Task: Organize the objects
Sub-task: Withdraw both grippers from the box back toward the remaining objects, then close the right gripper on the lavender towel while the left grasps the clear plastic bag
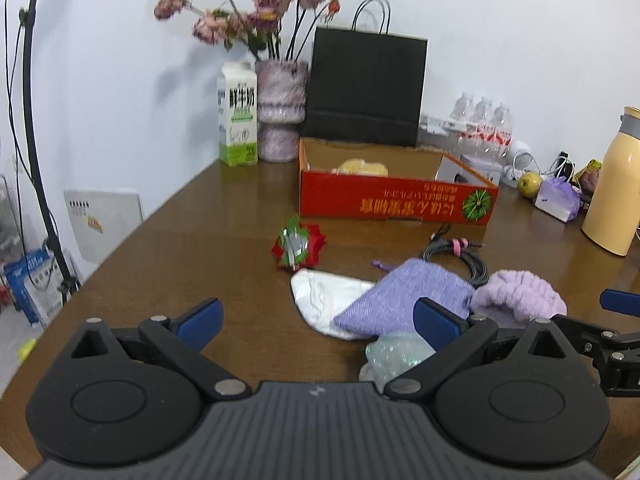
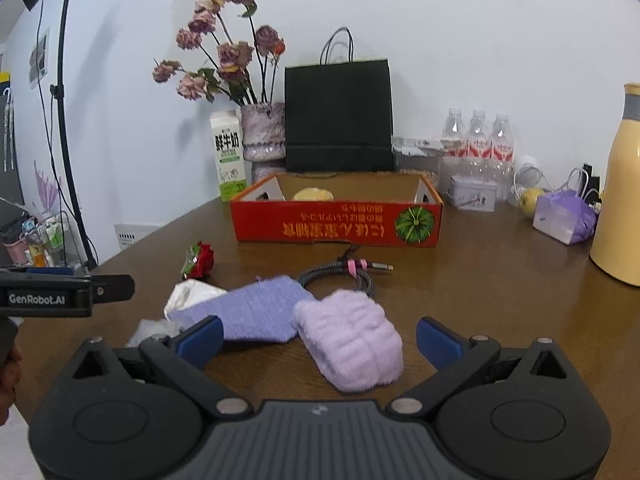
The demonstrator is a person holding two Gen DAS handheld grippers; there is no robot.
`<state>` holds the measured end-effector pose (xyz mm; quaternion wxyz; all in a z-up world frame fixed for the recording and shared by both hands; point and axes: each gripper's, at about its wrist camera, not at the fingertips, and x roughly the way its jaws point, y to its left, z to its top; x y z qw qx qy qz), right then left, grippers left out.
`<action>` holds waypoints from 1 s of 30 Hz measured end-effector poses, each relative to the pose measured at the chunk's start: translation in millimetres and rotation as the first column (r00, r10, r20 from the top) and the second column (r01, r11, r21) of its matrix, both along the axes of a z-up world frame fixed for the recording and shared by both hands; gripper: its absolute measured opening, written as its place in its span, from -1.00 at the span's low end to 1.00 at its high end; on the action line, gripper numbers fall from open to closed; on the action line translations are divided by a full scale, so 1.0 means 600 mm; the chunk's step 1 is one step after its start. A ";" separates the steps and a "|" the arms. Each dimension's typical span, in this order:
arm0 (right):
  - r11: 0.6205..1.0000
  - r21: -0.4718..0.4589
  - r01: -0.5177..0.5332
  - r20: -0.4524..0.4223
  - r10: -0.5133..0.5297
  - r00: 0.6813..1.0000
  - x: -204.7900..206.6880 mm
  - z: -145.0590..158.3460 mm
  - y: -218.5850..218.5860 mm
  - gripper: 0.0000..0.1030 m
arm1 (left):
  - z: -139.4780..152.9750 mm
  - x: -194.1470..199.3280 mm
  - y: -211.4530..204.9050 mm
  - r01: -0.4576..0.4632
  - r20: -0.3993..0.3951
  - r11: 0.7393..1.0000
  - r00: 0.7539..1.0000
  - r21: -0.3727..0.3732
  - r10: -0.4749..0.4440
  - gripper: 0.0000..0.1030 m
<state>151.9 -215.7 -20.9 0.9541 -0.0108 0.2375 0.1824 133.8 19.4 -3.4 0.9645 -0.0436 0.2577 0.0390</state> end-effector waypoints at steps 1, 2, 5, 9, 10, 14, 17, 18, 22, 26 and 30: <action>1.000 -0.003 0.006 -0.010 -0.006 1.000 0.003 -0.004 -0.001 1.00 | -0.003 0.000 0.001 0.002 -0.005 1.000 1.000 -0.003 -0.002 1.00; 1.000 -0.007 0.010 -0.011 -0.011 1.000 0.005 -0.007 -0.002 1.00 | -0.005 -0.001 0.002 0.004 -0.005 1.000 1.000 -0.004 -0.004 1.00; 1.000 -0.007 0.019 -0.020 -0.020 1.000 0.013 -0.017 -0.006 1.00 | -0.008 -0.002 0.003 0.010 -0.008 1.000 1.000 -0.004 -0.010 1.00; 0.999 -0.046 0.023 -0.038 -0.025 0.999 0.037 -0.028 -0.002 1.00 | -0.008 -0.003 -0.003 0.029 -0.012 1.000 1.000 -0.001 -0.029 1.00; 0.998 -0.060 0.021 -0.033 -0.023 0.999 0.042 -0.031 0.000 1.00 | -0.008 -0.003 -0.004 0.029 -0.010 1.000 1.000 0.002 -0.029 1.00; 0.995 -0.096 -0.002 -0.058 -0.004 0.998 0.069 -0.051 0.007 0.86 | -0.013 0.002 -0.011 0.034 -0.029 0.999 0.999 0.003 -0.033 1.00; 0.995 -0.101 -0.024 -0.100 0.014 0.995 0.095 -0.062 0.010 0.36 | -0.015 0.003 -0.018 0.038 -0.037 0.999 0.999 0.010 -0.038 1.00; 0.994 -0.103 -0.030 -0.106 0.019 0.994 0.101 -0.065 0.011 -0.05 | -0.015 0.004 -0.019 0.040 -0.035 0.999 0.999 0.011 -0.040 1.00; 0.996 -0.076 -0.038 -0.044 0.035 0.998 0.086 -0.062 0.005 -0.36 | -0.022 0.010 -0.031 0.058 -0.053 0.998 0.997 0.014 -0.058 1.00; 0.998 -0.055 -0.011 0.031 0.012 0.999 0.063 -0.052 -0.003 -0.41 | -0.040 0.020 -0.056 0.102 -0.081 0.994 0.992 0.027 -0.099 1.00; 0.999 -0.040 -0.002 0.065 0.004 0.998 0.049 -0.044 -0.009 -0.40 | -0.068 0.034 -0.078 0.135 -0.114 0.990 0.985 0.029 -0.131 0.96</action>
